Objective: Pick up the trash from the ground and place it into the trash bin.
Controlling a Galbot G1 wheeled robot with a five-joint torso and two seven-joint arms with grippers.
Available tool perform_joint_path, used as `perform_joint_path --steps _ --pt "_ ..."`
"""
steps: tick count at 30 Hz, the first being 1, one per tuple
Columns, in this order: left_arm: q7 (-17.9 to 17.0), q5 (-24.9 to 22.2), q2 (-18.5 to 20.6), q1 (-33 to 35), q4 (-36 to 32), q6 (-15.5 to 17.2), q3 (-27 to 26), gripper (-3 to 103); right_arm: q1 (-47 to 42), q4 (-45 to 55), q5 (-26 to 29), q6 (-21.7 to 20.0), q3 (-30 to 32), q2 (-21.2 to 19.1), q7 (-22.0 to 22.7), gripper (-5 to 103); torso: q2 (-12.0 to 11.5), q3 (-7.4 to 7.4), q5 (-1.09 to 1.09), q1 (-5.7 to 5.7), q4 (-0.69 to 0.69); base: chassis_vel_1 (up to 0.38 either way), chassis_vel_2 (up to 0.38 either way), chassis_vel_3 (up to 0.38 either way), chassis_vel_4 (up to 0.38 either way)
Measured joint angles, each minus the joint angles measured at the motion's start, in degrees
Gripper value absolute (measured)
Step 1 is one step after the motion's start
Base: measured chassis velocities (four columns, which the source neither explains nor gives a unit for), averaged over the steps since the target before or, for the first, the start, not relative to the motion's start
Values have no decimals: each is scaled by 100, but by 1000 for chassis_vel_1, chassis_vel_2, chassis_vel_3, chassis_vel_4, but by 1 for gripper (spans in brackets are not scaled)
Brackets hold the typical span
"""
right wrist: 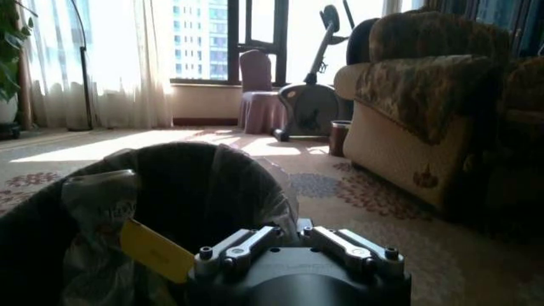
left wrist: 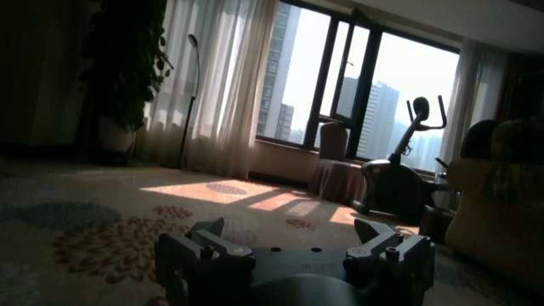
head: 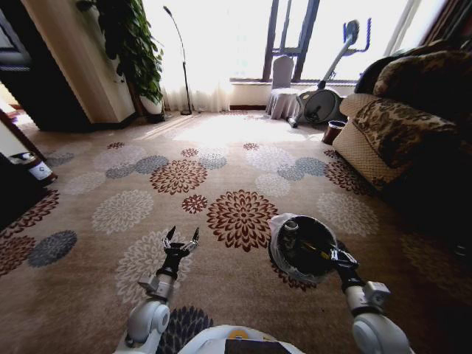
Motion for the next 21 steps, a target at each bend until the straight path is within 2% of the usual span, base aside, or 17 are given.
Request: perform_joint_path --steps 5,11,13,17,21 --pt "7 -2 14 -100 112 -2 50 100 -342 -191 311 131 753 65 -128 3 0 0 5 0 -4 0 0 0 0" --pt "24 11 -3 -130 200 -15 123 100 -509 -276 550 341 1078 263 -266 3 0 0 2 0 1 0 0 0 0" --pt "30 19 -16 -147 255 -29 146 100 -620 -274 584 410 1192 417 -337 3 0 0 1 0 3 0 0 0 0" --pt "35 23 -30 -200 334 -36 162 100 -817 -264 595 423 1378 768 -366 3 0 0 3 -1 -3 0 0 0 0" --pt "36 23 -42 -224 382 -36 169 100 -893 -264 647 424 1475 1042 -360 3 0 0 0 0 -2 0 0 0 0"
